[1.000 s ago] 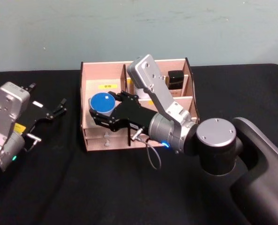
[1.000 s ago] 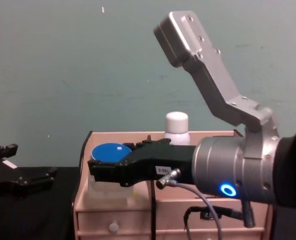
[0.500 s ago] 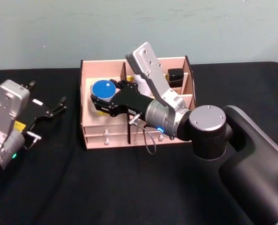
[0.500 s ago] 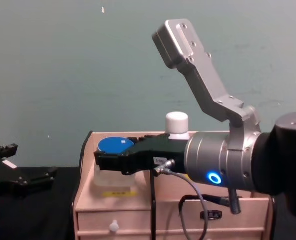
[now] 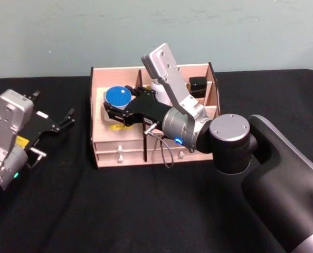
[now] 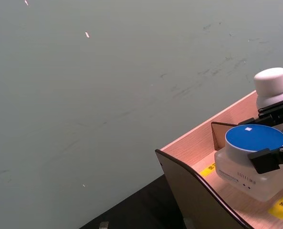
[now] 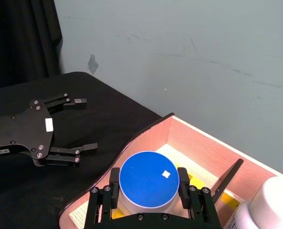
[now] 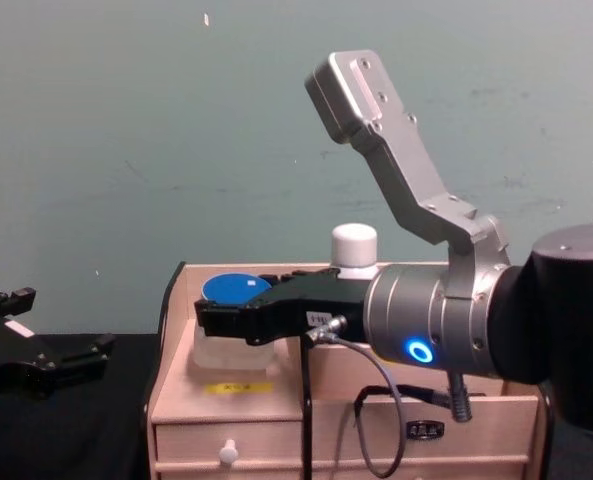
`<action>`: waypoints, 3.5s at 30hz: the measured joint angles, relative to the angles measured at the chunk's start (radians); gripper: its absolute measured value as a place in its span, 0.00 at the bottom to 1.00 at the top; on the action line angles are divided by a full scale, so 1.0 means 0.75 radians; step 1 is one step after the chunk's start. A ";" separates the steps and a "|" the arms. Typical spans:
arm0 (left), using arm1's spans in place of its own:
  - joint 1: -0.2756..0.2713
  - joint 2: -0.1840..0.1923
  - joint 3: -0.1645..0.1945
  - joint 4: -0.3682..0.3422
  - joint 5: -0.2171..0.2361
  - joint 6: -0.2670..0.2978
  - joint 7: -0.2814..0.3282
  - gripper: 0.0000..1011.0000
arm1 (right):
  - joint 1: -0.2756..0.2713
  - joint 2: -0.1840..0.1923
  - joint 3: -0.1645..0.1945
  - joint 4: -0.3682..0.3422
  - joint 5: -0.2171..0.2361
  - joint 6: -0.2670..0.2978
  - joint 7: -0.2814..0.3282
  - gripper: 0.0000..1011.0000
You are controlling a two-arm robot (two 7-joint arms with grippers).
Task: Pick up the facial cleanser and watermelon frost from the table and place them into the tiered storage box.
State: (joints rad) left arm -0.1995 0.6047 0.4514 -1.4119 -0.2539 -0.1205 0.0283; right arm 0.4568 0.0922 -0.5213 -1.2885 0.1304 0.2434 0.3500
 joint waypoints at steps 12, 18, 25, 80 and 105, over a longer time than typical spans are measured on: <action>0.000 0.000 0.000 0.000 0.000 0.000 0.000 1.00 | 0.001 -0.010 -0.007 0.027 0.007 0.012 0.010 0.72; 0.000 0.000 0.000 0.000 0.000 0.000 0.000 1.00 | 0.002 -0.011 -0.009 0.031 0.008 0.016 0.010 0.72; 0.000 0.000 0.000 0.000 0.000 0.000 0.000 1.00 | 0.002 -0.011 -0.009 0.029 0.008 0.018 0.011 0.72; 0.000 0.000 0.000 0.000 0.000 0.000 0.000 1.00 | -0.441 0.222 0.435 -0.600 -0.203 -0.161 -0.383 0.99; 0.000 0.000 0.000 0.000 0.000 0.000 0.000 1.00 | -0.478 0.180 0.571 -0.394 -0.216 -0.133 -0.388 0.99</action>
State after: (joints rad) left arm -0.1995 0.6047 0.4514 -1.4120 -0.2539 -0.1205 0.0283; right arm 0.0983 0.2275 -0.0934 -1.5838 -0.0313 0.1433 0.0590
